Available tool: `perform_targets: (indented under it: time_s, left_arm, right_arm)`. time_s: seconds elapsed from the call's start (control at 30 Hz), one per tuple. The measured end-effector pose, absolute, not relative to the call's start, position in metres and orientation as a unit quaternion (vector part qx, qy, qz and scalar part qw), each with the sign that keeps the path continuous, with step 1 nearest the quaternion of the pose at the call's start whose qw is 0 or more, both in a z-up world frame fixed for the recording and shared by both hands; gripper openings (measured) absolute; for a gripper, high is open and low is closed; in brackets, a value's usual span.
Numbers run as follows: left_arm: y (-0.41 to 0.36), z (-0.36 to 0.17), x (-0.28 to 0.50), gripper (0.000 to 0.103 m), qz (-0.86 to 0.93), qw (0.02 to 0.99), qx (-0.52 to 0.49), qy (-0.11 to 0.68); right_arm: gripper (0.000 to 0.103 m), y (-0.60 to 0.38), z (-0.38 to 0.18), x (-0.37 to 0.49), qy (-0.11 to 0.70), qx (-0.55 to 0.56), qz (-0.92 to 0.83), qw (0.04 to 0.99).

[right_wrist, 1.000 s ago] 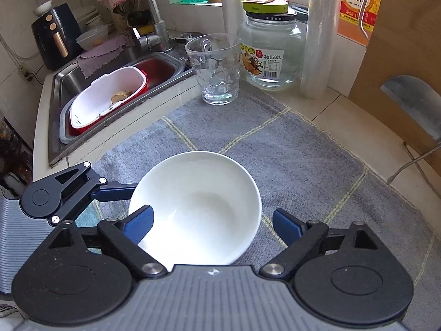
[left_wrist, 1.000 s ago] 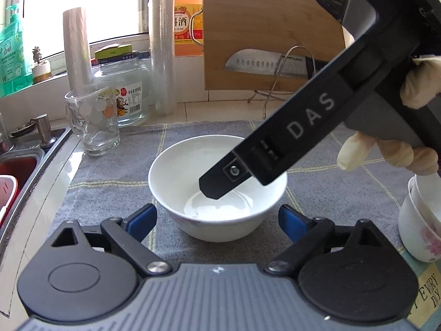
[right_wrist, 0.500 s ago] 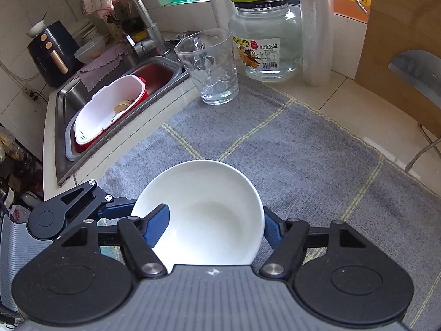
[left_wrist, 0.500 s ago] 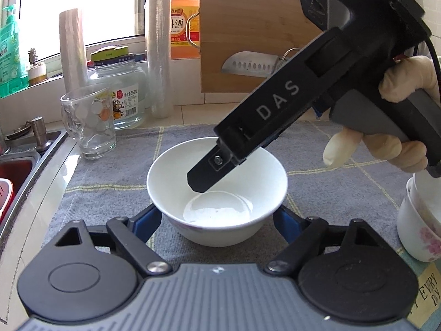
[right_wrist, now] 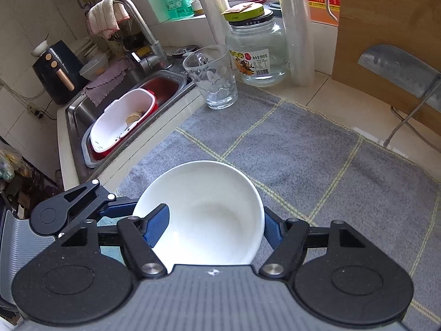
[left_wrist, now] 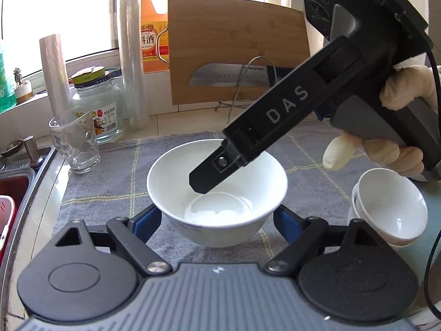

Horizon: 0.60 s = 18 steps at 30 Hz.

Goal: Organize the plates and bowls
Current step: 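Lift the bowl with the right tool and carry it over the bowl stack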

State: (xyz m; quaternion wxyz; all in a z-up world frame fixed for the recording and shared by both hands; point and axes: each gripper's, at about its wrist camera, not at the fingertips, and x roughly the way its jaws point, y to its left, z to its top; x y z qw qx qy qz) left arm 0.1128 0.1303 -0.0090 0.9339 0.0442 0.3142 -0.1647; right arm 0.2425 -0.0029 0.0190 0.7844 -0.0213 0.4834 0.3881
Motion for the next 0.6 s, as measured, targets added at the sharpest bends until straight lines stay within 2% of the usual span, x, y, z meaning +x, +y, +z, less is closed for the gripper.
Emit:
perform_targets:
  time_s: [0.6]
  left_arm:
    - [0.078, 0.018, 0.067, 0.088, -0.243, 0.923, 0.071, 0.291]
  right_arm:
    - [0.076, -0.079, 0.053, 0.173, 0.462, 0.006, 0.345, 0.817]
